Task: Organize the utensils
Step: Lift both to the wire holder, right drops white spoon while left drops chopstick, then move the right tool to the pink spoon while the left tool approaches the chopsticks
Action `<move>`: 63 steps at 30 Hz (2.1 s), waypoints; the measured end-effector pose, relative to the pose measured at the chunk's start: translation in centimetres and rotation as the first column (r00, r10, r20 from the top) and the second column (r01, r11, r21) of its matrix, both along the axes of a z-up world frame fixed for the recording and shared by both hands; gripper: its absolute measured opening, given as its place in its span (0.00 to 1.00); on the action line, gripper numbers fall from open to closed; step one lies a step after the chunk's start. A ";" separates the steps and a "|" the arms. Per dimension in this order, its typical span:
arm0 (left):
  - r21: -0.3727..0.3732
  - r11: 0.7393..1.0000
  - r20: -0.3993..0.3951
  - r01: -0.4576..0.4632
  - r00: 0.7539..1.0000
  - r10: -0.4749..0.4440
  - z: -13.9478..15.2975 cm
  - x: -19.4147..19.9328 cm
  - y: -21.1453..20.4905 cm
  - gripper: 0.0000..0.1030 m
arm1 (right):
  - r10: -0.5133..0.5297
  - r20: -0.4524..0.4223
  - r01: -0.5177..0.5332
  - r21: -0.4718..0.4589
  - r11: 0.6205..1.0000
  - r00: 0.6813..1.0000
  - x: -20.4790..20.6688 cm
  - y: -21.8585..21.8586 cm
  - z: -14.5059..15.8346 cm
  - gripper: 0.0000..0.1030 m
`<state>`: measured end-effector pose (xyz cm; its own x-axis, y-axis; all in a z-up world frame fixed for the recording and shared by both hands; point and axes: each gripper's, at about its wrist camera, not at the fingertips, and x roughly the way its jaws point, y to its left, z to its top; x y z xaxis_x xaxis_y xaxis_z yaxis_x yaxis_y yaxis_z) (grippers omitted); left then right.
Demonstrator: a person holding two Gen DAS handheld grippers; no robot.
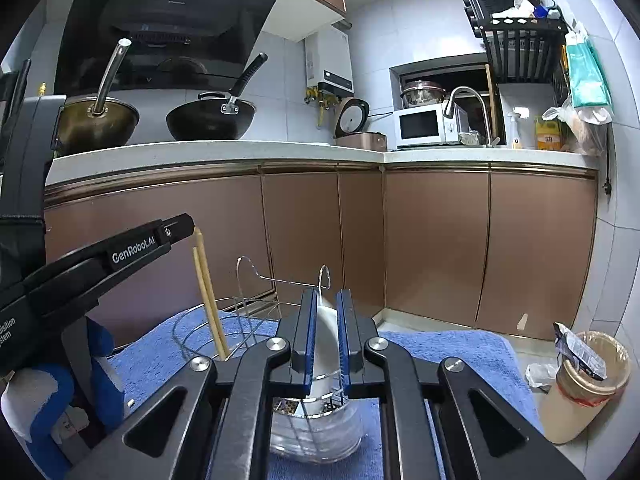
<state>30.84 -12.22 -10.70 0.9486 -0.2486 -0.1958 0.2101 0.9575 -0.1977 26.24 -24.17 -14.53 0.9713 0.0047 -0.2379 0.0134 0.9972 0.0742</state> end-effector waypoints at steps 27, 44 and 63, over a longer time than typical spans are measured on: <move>0.180 0.981 -0.071 -0.069 0.994 0.083 4.3 -14.5 10.7 0.43 | 0.123 -0.133 -0.127 -0.021 0.992 0.983 -11.7 4.3 3.9 0.21; 0.162 0.986 -0.285 -0.047 0.954 0.092 3.9 -19.1 17.8 0.43 | 0.205 -0.230 -0.204 0.028 0.979 0.951 -17.9 6.3 3.3 0.25; 0.132 0.991 -0.368 0.038 0.930 0.014 3.8 -22.3 17.8 0.43 | 0.248 -0.229 -0.239 0.068 0.969 0.941 -21.3 5.6 4.1 0.25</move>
